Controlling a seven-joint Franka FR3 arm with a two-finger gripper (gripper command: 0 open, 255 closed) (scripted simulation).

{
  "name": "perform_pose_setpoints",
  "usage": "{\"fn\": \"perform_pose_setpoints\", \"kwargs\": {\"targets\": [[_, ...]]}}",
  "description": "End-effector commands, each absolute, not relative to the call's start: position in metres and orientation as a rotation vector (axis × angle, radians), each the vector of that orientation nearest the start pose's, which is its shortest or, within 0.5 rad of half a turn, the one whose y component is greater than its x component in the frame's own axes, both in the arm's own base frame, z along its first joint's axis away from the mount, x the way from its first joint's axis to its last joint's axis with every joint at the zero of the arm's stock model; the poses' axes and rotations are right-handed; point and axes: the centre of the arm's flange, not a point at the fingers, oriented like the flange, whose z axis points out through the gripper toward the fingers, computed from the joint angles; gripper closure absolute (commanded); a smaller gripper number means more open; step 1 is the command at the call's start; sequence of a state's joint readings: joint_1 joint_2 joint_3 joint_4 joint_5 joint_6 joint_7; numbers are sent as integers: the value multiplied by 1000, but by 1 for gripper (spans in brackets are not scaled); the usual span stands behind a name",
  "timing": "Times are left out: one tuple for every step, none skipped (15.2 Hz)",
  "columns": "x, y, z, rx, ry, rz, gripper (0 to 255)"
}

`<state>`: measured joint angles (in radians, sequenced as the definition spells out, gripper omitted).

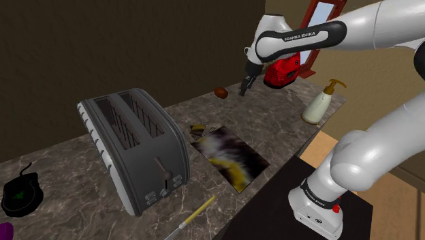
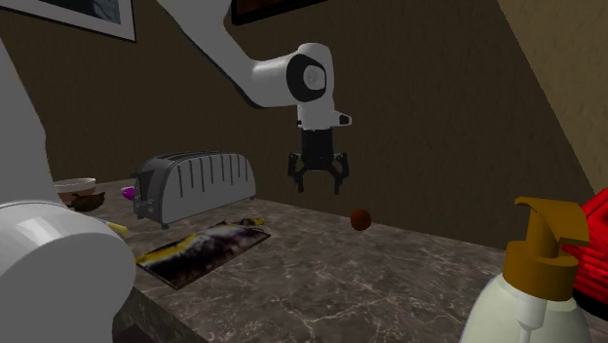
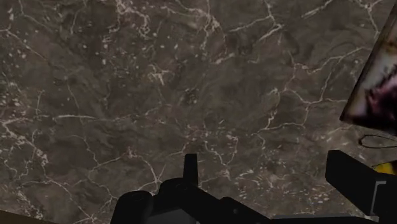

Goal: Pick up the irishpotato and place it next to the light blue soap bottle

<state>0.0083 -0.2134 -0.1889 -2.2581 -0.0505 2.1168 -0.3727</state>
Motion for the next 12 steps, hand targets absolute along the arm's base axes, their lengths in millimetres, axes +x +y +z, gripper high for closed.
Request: {"fn": "perform_pose_setpoints", "kwargs": {"targets": [[499, -104, 445, -3145, -379, -115, 0], [510, -107, 439, -3145, -395, -121, 0], [521, -111, 434, -3145, -410, -127, 0], [532, -114, 428, -3145, -426, -133, 0], [543, -118, 423, -3145, -441, -138, 0], [554, -121, 418, -3145, -457, -144, 0], [565, -124, 412, -3144, -473, -150, 0], [576, -127, 407, -3144, -488, -156, 0], [587, -130, 402, -3144, -504, -161, 0], [598, -133, 397, -3143, -519, -167, 0], [609, -136, 392, -3142, -535, -173, 0], [621, -138, 387, -3141, -551, -179, 0]]}}
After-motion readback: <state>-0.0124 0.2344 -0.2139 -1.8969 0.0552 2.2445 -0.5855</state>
